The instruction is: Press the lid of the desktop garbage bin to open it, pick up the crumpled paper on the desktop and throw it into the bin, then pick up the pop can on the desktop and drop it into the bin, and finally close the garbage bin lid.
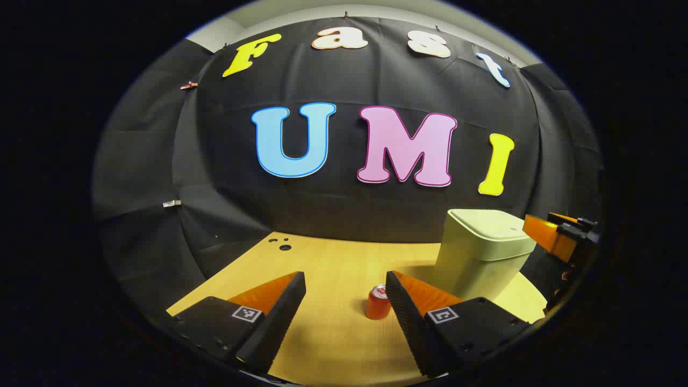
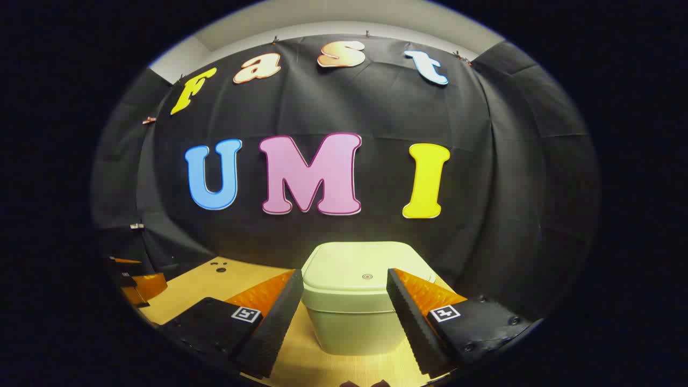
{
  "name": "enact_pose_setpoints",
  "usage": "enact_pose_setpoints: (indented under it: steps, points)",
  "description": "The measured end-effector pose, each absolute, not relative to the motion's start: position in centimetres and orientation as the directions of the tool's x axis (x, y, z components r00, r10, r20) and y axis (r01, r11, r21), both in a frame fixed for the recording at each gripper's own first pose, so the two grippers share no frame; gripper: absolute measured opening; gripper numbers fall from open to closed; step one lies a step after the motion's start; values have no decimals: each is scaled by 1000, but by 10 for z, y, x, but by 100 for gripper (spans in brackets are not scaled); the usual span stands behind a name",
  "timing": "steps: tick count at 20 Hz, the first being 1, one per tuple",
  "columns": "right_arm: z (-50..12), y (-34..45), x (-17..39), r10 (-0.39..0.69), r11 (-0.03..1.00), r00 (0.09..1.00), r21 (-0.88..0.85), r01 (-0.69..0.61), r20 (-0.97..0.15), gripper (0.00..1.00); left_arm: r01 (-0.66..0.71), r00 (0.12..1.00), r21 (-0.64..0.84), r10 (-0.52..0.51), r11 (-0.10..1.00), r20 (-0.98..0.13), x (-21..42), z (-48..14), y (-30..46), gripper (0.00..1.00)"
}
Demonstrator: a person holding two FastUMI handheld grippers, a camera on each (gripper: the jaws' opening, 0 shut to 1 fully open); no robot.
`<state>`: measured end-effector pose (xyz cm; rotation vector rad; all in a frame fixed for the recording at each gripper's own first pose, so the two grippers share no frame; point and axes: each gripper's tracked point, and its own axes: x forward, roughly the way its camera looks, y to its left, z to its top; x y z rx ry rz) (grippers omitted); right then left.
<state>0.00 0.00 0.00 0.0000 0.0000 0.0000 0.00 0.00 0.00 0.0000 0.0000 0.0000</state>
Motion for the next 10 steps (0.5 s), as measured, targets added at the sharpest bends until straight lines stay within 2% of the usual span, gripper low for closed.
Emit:
enact_pose_setpoints:
  steps: [5,10]
  points:
    - [4,11,2,-32,999,999,-23,32,-6,98,25,999,-4,-26,1000,-40,17,-9,12,96]
    - [10,29,0,-64,998,998,-25,64,-7,98,32,999,15,-31,999,-26,28,-4,37,96]
